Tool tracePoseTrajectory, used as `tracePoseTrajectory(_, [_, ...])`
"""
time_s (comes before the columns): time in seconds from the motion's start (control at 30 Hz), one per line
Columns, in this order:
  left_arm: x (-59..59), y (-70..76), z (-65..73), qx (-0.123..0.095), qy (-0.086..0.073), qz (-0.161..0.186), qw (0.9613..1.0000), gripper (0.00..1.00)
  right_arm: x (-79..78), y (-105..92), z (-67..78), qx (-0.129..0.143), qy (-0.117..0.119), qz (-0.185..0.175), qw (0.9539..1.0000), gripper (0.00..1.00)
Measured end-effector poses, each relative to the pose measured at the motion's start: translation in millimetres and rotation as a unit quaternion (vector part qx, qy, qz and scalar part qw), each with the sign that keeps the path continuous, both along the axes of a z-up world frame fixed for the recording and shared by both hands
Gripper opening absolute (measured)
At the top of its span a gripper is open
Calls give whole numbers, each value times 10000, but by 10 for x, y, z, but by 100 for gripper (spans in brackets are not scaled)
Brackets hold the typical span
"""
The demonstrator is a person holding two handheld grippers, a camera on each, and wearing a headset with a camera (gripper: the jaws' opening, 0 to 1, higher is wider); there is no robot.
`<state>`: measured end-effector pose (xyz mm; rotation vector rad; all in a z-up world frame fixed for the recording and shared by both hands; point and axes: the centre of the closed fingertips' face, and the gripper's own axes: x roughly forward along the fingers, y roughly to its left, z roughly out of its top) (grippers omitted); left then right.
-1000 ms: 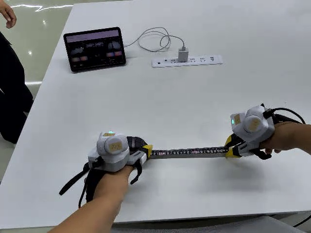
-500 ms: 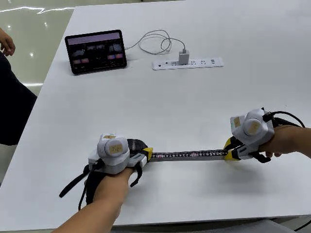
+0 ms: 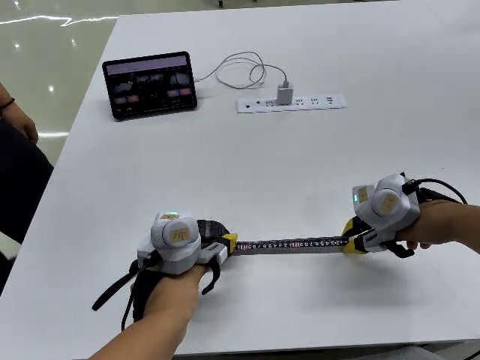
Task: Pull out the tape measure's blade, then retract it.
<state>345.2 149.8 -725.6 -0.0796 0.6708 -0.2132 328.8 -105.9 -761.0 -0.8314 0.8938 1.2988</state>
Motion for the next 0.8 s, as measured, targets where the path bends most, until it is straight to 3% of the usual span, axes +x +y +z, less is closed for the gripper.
tracePoseTrajectory(0.8, [-18, -9, -6, -3, 20, -5, 10000, 60, -30, 203, -6, 105, -22, 72, 9999, 11])
